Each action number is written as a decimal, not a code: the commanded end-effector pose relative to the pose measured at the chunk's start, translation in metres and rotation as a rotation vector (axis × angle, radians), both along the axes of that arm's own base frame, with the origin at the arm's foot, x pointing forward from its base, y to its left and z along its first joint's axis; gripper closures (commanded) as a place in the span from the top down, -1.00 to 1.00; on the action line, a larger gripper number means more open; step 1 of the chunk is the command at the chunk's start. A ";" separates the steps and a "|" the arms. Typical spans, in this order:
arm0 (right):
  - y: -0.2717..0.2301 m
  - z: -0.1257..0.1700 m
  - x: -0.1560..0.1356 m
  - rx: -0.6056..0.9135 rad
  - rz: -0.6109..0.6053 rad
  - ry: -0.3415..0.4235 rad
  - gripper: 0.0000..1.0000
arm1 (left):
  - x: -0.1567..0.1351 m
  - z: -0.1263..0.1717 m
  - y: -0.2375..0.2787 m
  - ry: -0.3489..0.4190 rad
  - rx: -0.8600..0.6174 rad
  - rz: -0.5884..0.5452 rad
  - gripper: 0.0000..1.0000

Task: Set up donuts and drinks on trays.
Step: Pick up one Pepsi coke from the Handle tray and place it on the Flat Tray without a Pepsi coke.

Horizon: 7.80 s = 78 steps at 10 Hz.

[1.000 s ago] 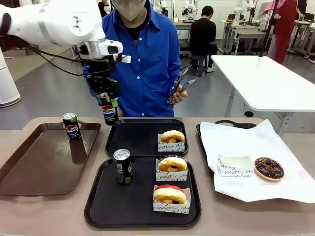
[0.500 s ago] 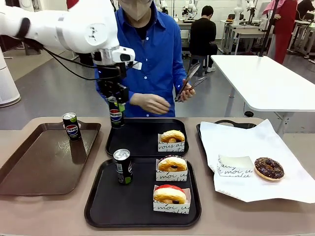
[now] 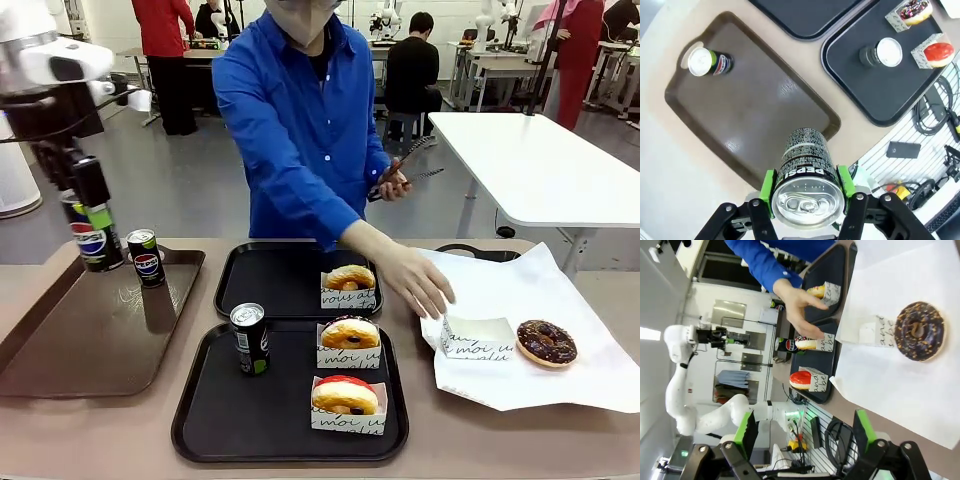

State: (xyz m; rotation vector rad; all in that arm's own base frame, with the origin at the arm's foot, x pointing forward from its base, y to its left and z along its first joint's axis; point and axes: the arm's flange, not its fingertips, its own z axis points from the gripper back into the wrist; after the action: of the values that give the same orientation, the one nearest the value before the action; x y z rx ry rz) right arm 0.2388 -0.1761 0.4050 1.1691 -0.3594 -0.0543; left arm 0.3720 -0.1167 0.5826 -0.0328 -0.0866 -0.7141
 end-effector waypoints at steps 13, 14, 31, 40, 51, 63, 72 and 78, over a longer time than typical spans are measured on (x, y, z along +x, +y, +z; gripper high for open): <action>0.000 0.000 0.000 0.008 0.002 -0.018 1.00 | 0.004 -0.004 -0.005 -0.004 -0.002 -0.007 0.17; 0.000 0.000 0.000 0.008 0.002 -0.018 1.00 | 0.004 -0.004 -0.005 -0.004 -0.002 -0.007 0.17; 0.000 0.000 0.000 0.008 0.002 -0.018 1.00 | 0.112 -0.022 -0.069 -0.001 -0.014 -0.037 0.17; 0.000 0.000 0.000 0.008 0.002 -0.018 1.00 | 0.121 -0.057 -0.115 0.031 -0.085 -0.095 0.17; 0.000 0.000 0.000 0.008 0.002 -0.018 1.00 | 0.088 -0.051 -0.109 -0.013 -0.076 -0.130 0.17; 0.000 0.000 0.000 0.008 0.002 -0.018 1.00 | 0.190 -0.176 -0.165 -0.093 0.077 -0.088 0.17; 0.000 0.000 0.000 0.008 0.002 -0.018 1.00 | 0.164 -0.124 -0.154 -0.084 0.027 0.080 1.00; 0.000 0.000 0.000 0.008 0.002 -0.018 1.00 | 0.093 -0.077 -0.109 -0.060 0.003 0.230 1.00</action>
State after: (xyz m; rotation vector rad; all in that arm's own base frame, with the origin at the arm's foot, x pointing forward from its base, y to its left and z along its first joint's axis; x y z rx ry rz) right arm 0.2392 -0.1766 0.4049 1.1693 -0.3580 -0.0543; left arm 0.4877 -0.2363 0.5062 0.0359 -0.1378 -0.5307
